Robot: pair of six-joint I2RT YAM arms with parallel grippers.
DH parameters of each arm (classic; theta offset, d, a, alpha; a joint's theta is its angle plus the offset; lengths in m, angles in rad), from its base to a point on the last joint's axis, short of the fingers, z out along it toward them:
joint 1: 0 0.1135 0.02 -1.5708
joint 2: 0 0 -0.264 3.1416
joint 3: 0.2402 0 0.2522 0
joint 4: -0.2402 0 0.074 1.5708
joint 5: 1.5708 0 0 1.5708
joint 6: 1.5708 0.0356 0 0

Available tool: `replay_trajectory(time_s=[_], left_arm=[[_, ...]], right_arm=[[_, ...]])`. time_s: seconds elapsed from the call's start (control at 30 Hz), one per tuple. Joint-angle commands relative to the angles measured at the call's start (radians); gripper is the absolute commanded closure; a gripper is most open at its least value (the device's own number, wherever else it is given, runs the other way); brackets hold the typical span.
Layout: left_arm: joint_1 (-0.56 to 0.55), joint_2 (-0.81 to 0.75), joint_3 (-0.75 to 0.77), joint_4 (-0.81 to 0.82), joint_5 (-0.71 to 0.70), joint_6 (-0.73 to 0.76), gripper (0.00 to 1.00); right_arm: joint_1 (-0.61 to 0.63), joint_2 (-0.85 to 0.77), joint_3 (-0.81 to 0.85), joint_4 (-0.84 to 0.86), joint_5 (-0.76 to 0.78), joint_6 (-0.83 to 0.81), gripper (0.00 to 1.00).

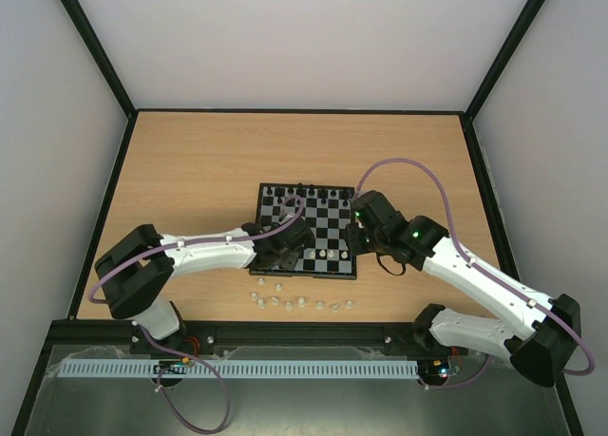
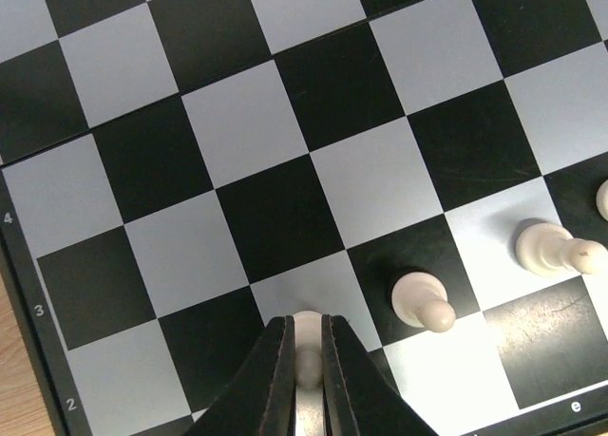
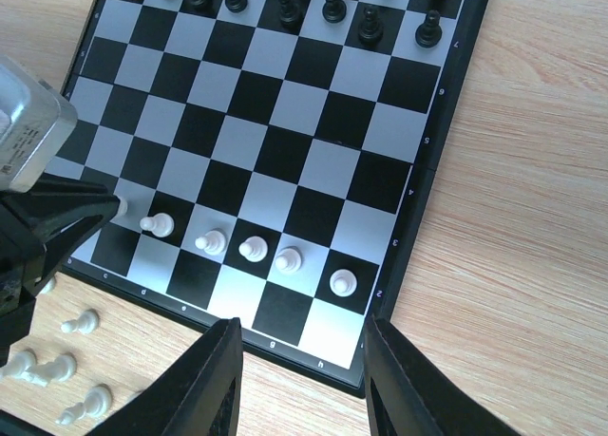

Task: Set up the chess pieces on the board
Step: Place the chess piece on the chessboard, then pick up the chess piece at the center of the board.

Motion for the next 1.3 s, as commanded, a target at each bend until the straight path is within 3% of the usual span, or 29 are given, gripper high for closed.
replay_trajectory(time_s=[0.0,0.13,0.33,0.67,0.8,0.9,1.27], left_arm=[[0.009,0.018,0.028,0.023,0.004,0.015,0.92],[0.009,0.028,0.036,0.019,0.003,0.017,0.9],[0.012,0.025,0.038,0.015,-0.002,0.011,0.73],[0.012,-0.033,0.042,-0.027,-0.01,-0.005,0.71],[0.008,-0.145,0.003,-0.075,-0.024,-0.053,0.54],[-0.008,-0.236,-0.038,-0.118,-0.019,-0.099,0.48],[-0.134,-0.245,-0.167,-0.108,0.017,-0.241,0.54]], right_arm=[[-0.004,-0.017,-0.012,-0.014,-0.013,-0.014,0.64],[-0.004,-0.016,-0.014,-0.011,-0.016,-0.016,0.64],[-0.004,-0.016,-0.013,-0.011,-0.026,-0.018,0.64],[-0.002,-0.017,-0.017,-0.009,-0.028,-0.019,0.64],[-0.002,-0.018,-0.016,-0.009,-0.032,-0.02,0.64],[-0.002,-0.019,-0.017,-0.008,-0.034,-0.021,0.64],[-0.001,-0.022,-0.019,-0.006,-0.046,-0.023,0.64]])
